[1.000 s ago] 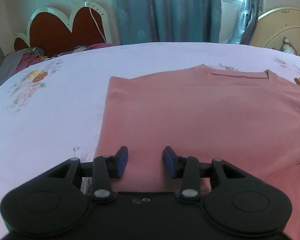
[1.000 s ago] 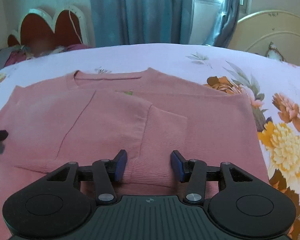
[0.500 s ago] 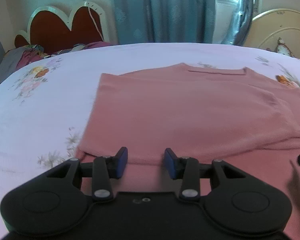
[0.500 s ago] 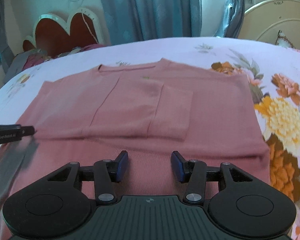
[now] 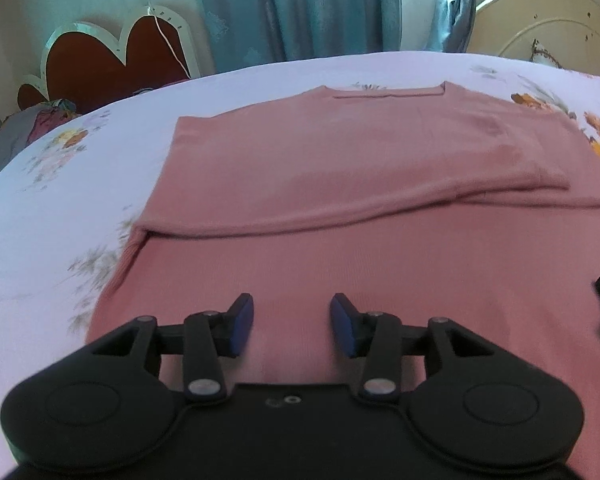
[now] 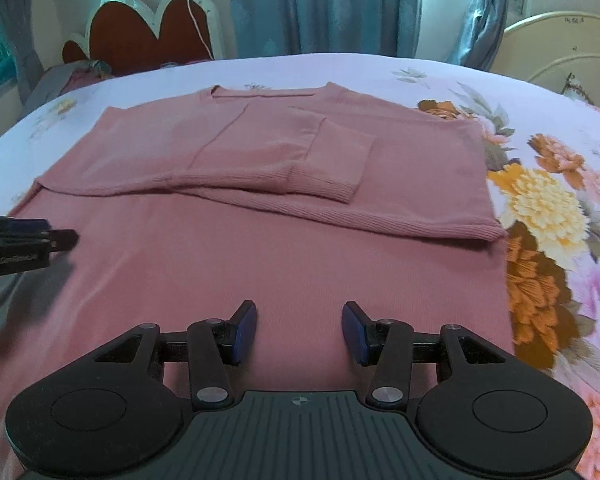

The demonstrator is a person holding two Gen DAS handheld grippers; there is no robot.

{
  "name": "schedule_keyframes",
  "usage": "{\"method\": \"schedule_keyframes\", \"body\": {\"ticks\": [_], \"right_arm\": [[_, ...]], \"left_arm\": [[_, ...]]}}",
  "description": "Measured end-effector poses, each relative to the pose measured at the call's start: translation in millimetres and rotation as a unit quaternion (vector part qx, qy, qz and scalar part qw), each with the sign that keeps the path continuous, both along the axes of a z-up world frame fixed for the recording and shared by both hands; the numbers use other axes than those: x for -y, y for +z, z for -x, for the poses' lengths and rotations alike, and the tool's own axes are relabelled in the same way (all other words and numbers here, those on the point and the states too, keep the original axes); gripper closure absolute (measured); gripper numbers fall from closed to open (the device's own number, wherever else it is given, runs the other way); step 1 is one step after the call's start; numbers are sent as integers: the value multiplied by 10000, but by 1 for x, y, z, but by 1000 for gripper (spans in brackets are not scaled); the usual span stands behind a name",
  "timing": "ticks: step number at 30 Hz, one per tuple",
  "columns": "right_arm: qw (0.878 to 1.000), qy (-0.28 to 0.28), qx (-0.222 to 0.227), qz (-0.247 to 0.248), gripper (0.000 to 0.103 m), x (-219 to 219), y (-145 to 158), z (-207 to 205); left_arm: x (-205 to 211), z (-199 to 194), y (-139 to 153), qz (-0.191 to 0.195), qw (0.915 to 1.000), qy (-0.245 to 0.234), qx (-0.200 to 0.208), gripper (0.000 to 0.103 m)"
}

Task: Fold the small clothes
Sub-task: 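Release the sleeve and move both tools back over the sweatshirt, then lower both grippers onto the sweatshirt hem and close them on it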

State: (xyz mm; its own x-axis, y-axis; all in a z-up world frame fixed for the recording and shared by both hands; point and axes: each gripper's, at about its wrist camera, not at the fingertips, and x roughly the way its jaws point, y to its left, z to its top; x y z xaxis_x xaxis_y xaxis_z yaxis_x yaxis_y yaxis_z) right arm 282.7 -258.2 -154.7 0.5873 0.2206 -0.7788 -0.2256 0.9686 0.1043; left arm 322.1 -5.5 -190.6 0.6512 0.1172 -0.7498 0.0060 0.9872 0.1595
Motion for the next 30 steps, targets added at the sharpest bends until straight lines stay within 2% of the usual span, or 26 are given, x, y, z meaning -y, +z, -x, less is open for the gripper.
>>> {"method": "schedule_keyframes", "body": {"ticks": [6, 10, 13, 15, 19, 23, 25, 26, 30], "right_arm": [[9999, -79, -34, 123, 55, 10, 0, 27], [9991, -334, -38, -264, 55, 19, 15, 48], [9992, -274, -142, -241, 55, 12, 18, 69], [9997, -163, -159, -115, 55, 4, 18, 88], [9989, -37, -122, 441, 55, -12, 9, 117], [9987, -283, -102, 411, 55, -9, 19, 138], [9980, -362, -71, 506, 55, -7, 22, 149], [9976, -436, -77, 536, 55, -4, 23, 154], [9951, -766, -59, 614, 55, 11, 28, 175]], "left_arm": [[-21, 31, 0, -57, 9999, 78, -32, 54], [-28, 51, 7, -62, 10000, 18, -75, 55], [-33, 72, 11, 35, 9999, -77, -102, 56], [-35, 87, 12, 71, 9998, -167, -100, 56], [-42, 114, 5, 73, 9995, -293, -46, 55], [-56, 135, 13, 199, 9997, -158, -1, 54], [-64, 146, 19, 201, 9998, -66, 61, 46], [-69, 152, 22, 190, 9998, -8, 100, 37], [-88, 173, 28, 113, 9996, 129, 219, 35]]}}
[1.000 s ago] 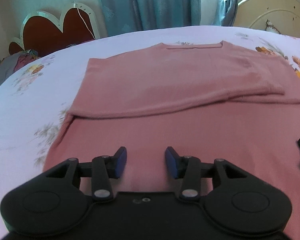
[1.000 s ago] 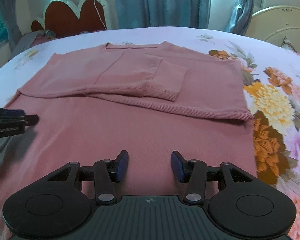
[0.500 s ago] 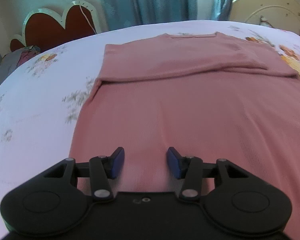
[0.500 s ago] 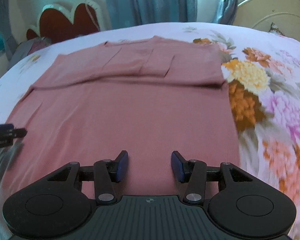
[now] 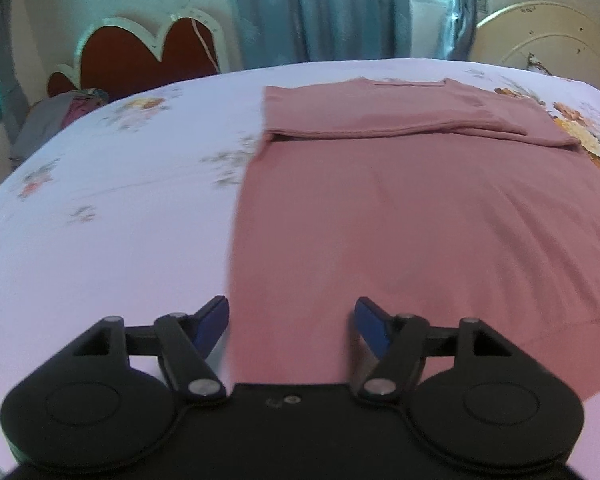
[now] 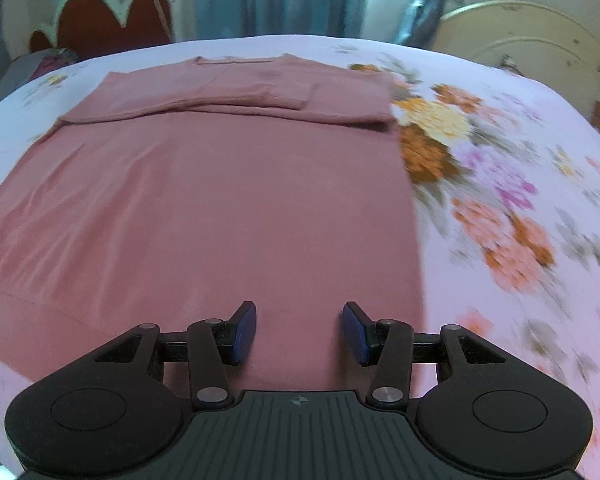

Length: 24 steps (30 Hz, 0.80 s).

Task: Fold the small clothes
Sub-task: 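Lower both grippers onto the sweatshirt hem and close them on it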

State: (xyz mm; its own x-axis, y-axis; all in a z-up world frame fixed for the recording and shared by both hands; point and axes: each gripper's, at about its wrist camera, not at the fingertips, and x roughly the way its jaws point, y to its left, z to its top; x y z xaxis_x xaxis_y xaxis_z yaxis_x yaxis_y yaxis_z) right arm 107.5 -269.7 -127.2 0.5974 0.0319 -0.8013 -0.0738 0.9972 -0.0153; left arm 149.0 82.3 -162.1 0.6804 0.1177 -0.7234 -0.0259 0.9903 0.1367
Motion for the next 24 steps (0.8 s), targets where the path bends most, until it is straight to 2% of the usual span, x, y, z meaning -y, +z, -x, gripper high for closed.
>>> {"method": "schedule_keyframes", "body": {"ticks": [3, 10, 13, 15, 16, 18, 20, 21, 22, 24], "right_arm": [[9998, -199, 15, 86, 55, 9, 3, 12], [9978, -657, -54, -113, 55, 31, -2, 36], [9968, -753, -87, -238, 55, 35, -4, 44], [9958, -805, -110, -423, 55, 37, -5, 49], [9950, -833, -132, -531, 55, 38, -5, 51], [9935, -882, -163, -707, 56, 40, -6, 55], [9933, -849, -170, -766, 58, 39, -5, 58], [9933, -784, -184, -826, 67, 37, -5, 59], [9927, -750, -221, -915, 85, 37, -5, 59], [9930, -743, -213, -894, 85, 34, -5, 59]], "left_arm": [[-14, 9, -1, 77, 9998, 161, -49, 35], [-35, 24, -16, 772, 9954, 375, -415, 35], [-37, 32, -19, 989, 9936, 318, -438, 41], [-38, 36, -19, 1191, 9916, 237, -454, 56], [-38, 37, -20, 1236, 9911, 191, -459, 59], [-36, 38, -20, 1329, 9899, 50, -489, 75], [-35, 39, -20, 1415, 9886, -59, -518, 84], [-34, 40, -20, 1422, 9884, -93, -522, 88], [-34, 40, -20, 1463, 9877, -112, -535, 89], [-36, 38, -20, 1639, 9847, -93, -578, 93]]}}
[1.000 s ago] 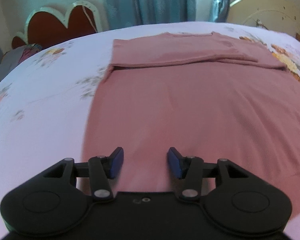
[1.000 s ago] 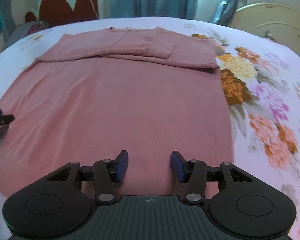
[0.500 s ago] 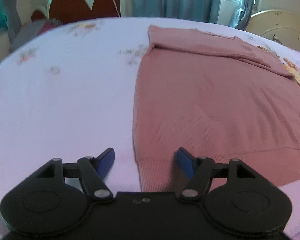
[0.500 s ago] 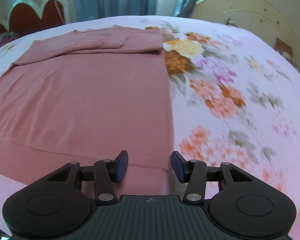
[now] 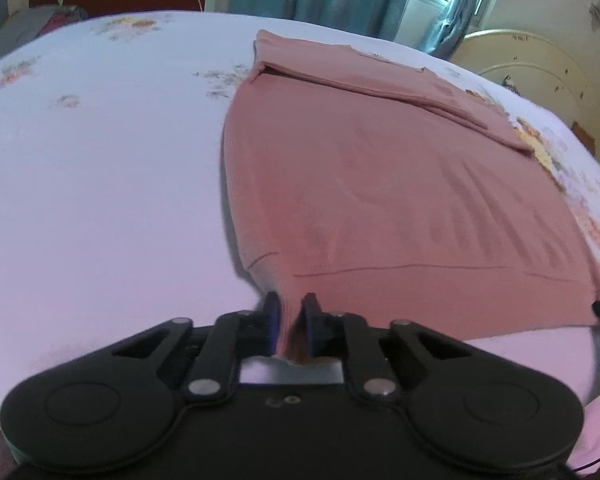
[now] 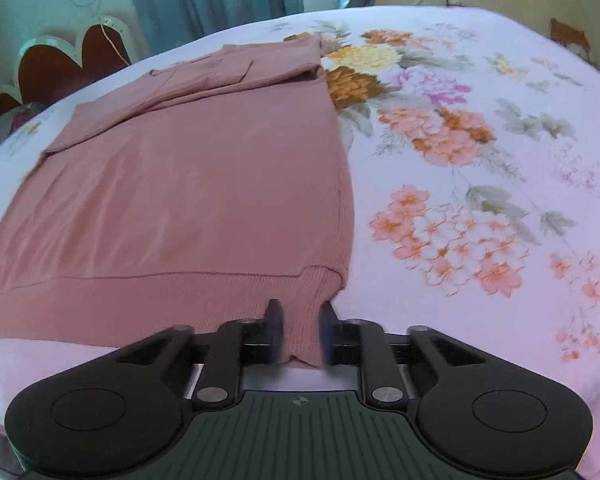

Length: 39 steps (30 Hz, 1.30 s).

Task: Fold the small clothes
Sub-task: 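Lower both grippers onto the sweatshirt hem and close them on it, then lift the hem with both grippers, fold it toward the collar, open both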

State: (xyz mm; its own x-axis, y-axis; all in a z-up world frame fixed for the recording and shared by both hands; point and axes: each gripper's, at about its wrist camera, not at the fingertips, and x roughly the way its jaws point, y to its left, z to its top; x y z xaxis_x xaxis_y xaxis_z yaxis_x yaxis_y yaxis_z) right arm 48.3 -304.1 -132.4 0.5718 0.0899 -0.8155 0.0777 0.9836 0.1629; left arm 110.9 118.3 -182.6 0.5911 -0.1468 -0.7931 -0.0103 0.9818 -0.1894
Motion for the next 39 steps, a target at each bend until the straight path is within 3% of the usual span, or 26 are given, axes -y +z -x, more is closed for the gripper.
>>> {"method": "schedule_keyframes", "body": {"ticks": [5, 12, 17, 26, 39], "right_arm": [[9996, -86, 165, -205, 93, 0, 8, 2], [9971, -88, 663, -371, 93, 4, 43, -9], [9933, -76, 1060, -445, 93, 8, 69, -37], [9874, -176, 1514, -426, 93, 21, 89, -143], [9847, -432, 1521, -727, 93, 41, 65, -325]], "left_arm": [[-5, -1, 9, 268, 9995, 39, 153, 95], [-5, -15, 43, 414, 9965, -31, 719, 95], [0, -45, 70, 548, 9917, -62, 1165, 95], [3, -145, 87, 768, 9857, 176, 1491, 96], [15, -295, 81, 629, 9833, 673, 1571, 96]]}}
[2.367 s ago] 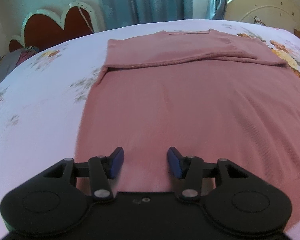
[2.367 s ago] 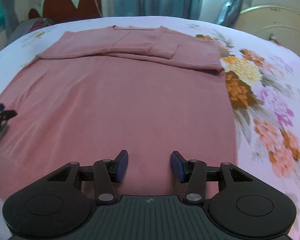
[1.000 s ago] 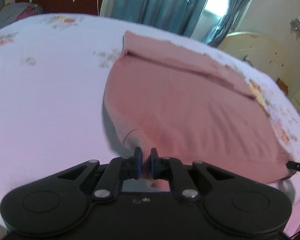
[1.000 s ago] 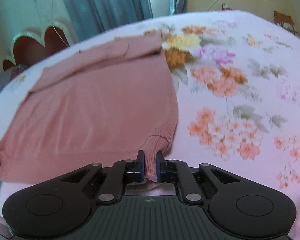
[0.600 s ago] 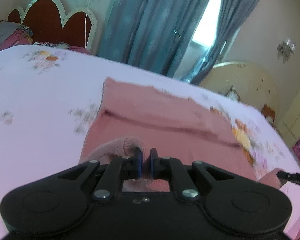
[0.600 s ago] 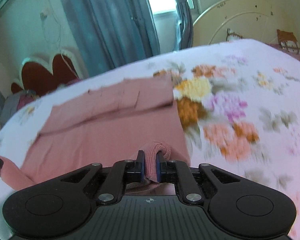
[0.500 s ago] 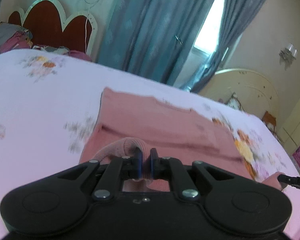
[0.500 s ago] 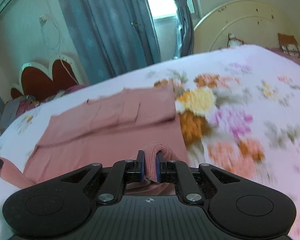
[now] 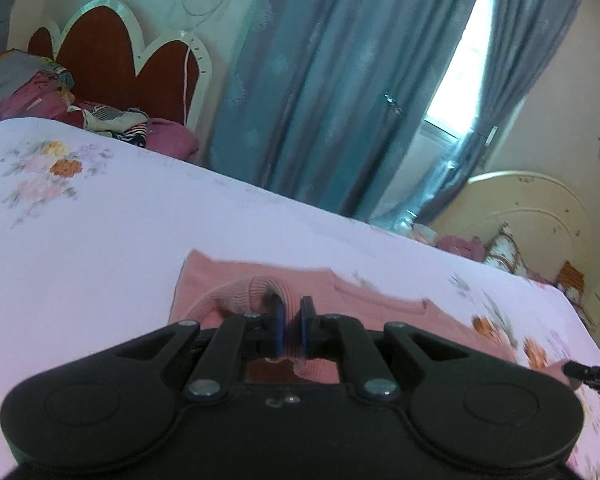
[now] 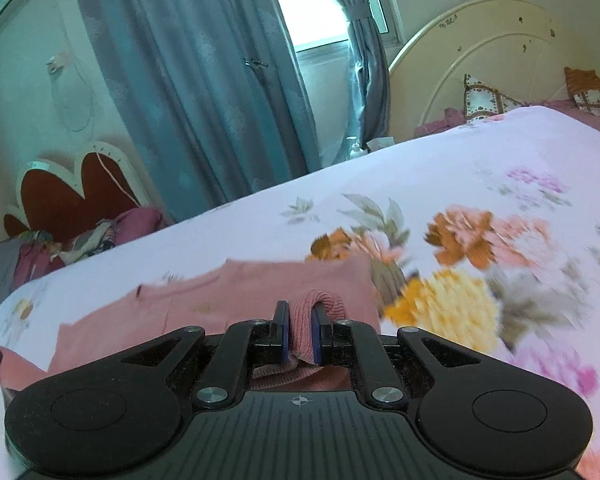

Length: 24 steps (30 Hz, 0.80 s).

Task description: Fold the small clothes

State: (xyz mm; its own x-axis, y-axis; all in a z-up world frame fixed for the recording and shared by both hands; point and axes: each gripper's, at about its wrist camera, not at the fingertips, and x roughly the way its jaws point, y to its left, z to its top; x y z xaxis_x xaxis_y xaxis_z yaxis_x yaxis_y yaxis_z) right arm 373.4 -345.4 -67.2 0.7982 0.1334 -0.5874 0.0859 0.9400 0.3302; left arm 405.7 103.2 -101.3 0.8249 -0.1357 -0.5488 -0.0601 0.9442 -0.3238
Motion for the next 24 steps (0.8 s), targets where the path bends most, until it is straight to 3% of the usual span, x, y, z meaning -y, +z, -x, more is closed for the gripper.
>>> {"method": "schedule_keyframes", "body": {"ticks": [5, 10, 12, 13, 14, 15, 16, 17, 18, 24], "right_arm": [[9991, -89, -292, -288, 93, 10, -25, -57], [9965, -1, -796, -272, 92, 9, -63, -96], [9953, 48, -926, -280, 92, 12, -73, -102], [9952, 94, -920, -321, 88, 12, -75, -103], [9955, 160, -864, -359, 74, 14, -75, -103], [9960, 207, -786, -357, 64, 15, -74, -103], [9969, 209, -692, -298, 41, 16, -72, -102], [9979, 218, -562, -237, 32, 18, -69, -100], [9983, 281, -471, -205, 32, 19, -67, -100], [9966, 712, -415, -95, 32, 20, -70, -108]], "left_arm": [[5, -49, -21, -247, 9992, 149, -284, 96], [15, -83, -55, -726, 9938, 133, -829, 93], [14, -88, -62, -888, 9920, 142, -888, 80], [11, -87, -63, -896, 9922, 124, -858, 79], [8, -87, -63, -866, 9929, 76, -814, 76], [4, -86, -61, -824, 9936, 28, -767, 65], [-2, -83, -59, -779, 9944, 9, -709, 56], [-8, -80, -57, -749, 9952, 31, -626, 37], [-15, -76, -54, -731, 9961, 81, -492, 30], [-23, -88, -62, -694, 9947, -470, -597, 36]]}}
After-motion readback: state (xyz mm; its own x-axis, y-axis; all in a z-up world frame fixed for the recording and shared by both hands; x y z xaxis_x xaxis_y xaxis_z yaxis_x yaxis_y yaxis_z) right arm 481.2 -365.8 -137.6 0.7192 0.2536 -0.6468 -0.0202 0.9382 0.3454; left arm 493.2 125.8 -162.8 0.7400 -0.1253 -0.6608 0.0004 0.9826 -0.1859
